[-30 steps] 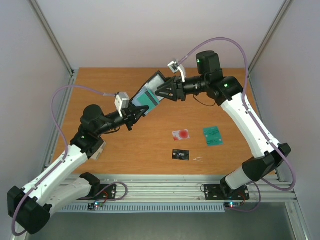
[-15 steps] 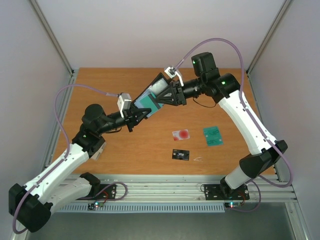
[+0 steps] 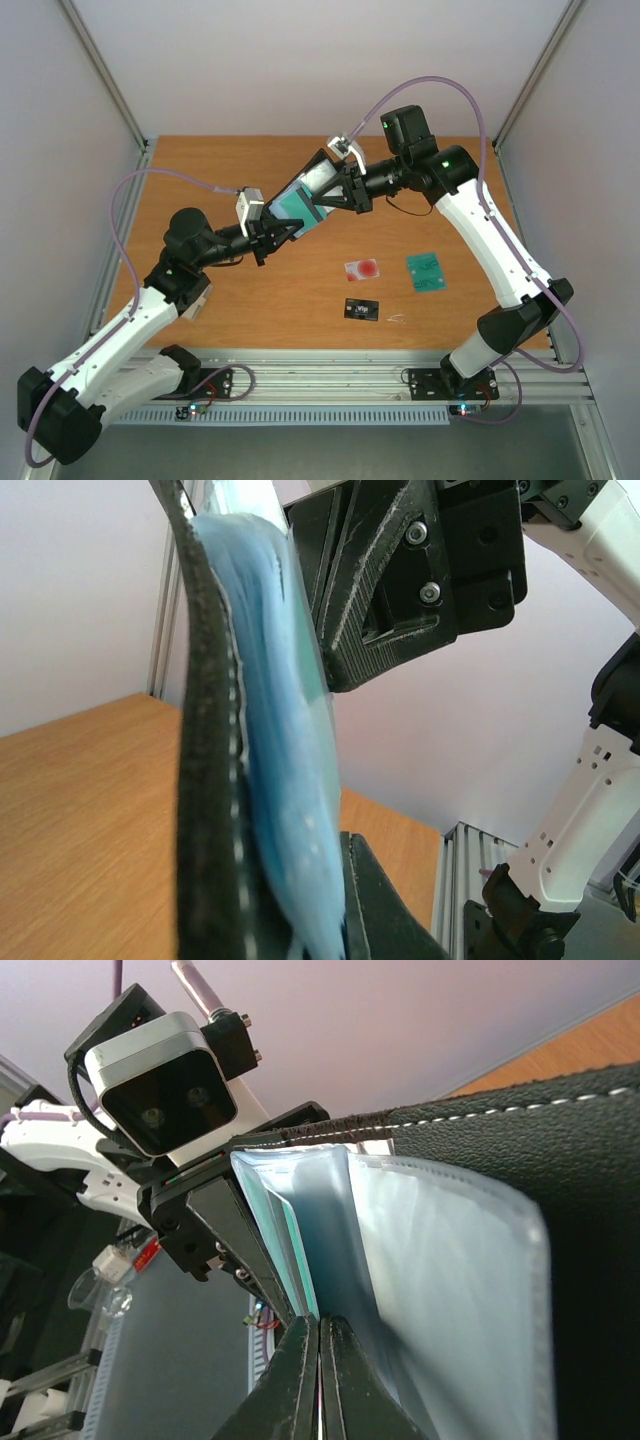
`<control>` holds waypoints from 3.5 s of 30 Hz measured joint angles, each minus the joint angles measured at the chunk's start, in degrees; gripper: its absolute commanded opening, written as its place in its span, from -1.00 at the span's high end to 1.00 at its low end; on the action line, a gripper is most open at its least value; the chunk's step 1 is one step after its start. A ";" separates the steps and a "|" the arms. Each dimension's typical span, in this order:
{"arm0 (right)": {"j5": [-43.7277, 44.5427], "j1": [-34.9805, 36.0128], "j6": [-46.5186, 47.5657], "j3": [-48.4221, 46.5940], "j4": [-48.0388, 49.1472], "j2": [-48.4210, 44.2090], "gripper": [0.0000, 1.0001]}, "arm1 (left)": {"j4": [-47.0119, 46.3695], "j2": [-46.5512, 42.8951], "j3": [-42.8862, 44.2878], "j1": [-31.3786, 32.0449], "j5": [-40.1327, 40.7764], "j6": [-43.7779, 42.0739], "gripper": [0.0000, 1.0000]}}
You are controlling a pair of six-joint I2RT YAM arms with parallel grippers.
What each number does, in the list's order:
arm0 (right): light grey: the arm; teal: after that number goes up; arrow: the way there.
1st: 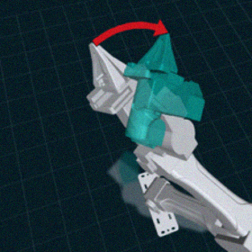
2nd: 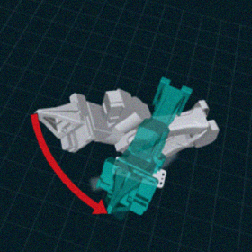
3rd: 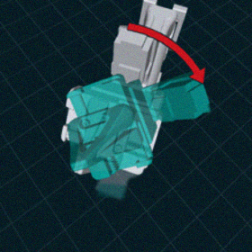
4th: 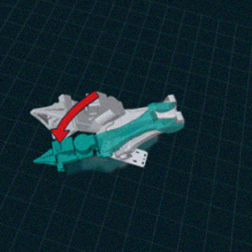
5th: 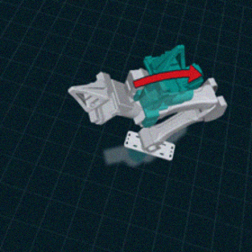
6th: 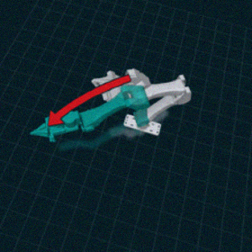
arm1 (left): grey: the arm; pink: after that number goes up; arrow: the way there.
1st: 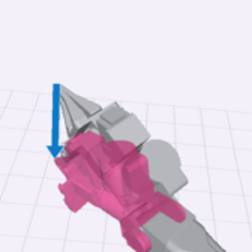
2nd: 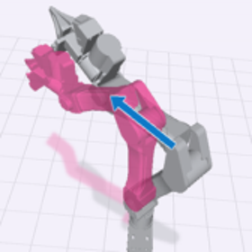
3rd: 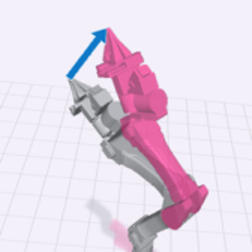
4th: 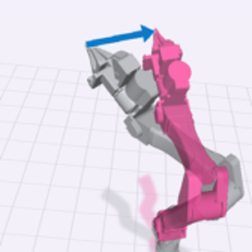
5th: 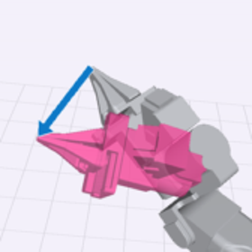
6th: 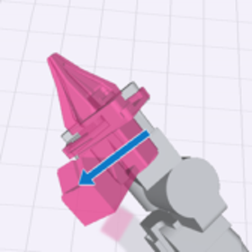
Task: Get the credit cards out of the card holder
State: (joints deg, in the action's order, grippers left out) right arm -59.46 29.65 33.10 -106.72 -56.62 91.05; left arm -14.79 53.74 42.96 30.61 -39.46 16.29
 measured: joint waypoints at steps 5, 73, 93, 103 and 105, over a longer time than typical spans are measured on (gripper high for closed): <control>1.09 0.15 -0.02 0.11 0.28 -0.15 0.98 | -0.02 0.00 0.00 0.00 -0.11 0.07 0.63; 61.64 -24.24 -59.25 29.07 -29.86 -7.04 0.98 | 8.57 -10.38 -9.94 0.22 43.50 -2.36 1.00; 66.84 -25.16 -77.40 23.15 -36.33 28.13 0.97 | 8.59 -14.82 -12.09 -0.94 46.34 -3.96 0.99; 67.56 -25.16 -76.74 17.53 -36.48 32.57 0.80 | 8.79 -13.09 -12.09 -1.33 46.29 -4.33 1.00; 67.34 -25.16 -76.72 17.62 -36.39 33.00 0.80 | 8.85 -12.04 -12.09 -1.36 46.12 -4.31 0.99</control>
State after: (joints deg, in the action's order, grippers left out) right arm 7.88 4.49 -43.62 -89.10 -93.01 124.05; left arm -5.93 41.69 30.87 29.26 6.66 11.99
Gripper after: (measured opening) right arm 0.098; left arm 0.067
